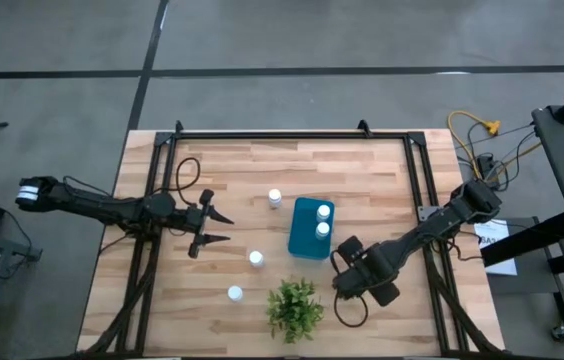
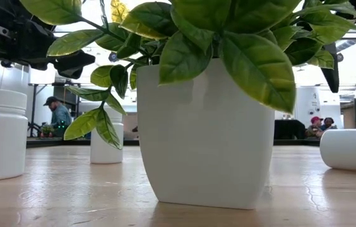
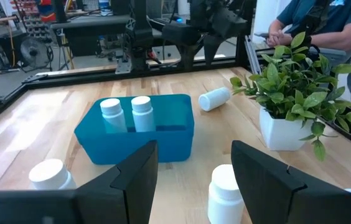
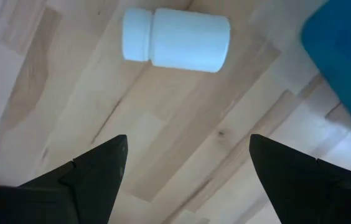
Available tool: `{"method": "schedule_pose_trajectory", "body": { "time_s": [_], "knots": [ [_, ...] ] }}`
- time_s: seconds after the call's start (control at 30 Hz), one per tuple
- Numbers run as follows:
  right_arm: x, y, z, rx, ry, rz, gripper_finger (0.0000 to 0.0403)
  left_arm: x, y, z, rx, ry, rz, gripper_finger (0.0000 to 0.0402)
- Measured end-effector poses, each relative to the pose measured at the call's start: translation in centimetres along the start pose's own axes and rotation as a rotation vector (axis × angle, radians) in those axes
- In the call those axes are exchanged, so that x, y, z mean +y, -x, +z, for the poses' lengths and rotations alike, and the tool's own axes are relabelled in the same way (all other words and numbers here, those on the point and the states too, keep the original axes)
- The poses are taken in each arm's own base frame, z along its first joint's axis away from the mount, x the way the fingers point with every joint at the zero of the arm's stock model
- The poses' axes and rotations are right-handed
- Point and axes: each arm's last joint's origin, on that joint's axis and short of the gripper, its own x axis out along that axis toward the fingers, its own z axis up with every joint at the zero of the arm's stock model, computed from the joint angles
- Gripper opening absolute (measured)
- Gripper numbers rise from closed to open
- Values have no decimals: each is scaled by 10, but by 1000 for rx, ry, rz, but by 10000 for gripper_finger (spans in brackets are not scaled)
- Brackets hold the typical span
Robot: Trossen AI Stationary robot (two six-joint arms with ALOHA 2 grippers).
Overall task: Pick and place pill bottles into a basket
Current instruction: Put the white pill bottle into the blue bin
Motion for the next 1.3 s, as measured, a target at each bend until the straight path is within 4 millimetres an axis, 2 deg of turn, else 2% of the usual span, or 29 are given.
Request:
{"method": "schedule_pose_trajectory", "body": {
  "time_s": [0.5, 0.73, 1.07, 1.3],
  "knots": [
    [-5, 0, 0, 38, 369, -155, 327, 0, 0, 2, -24, 14, 4, 187],
    [-4, 0, 5, -6, 515, -170, 327, 0, 0, 4, -30, 13, 4, 187],
    [5, 0, 8, 8, 964, -181, 327, 0, 1, 3, -32, 14, 4, 187],
    [6, -1, 10, -4, 1075, -196, 327, 0, 1, 4, -34, 15, 4, 187]
  ]
}}
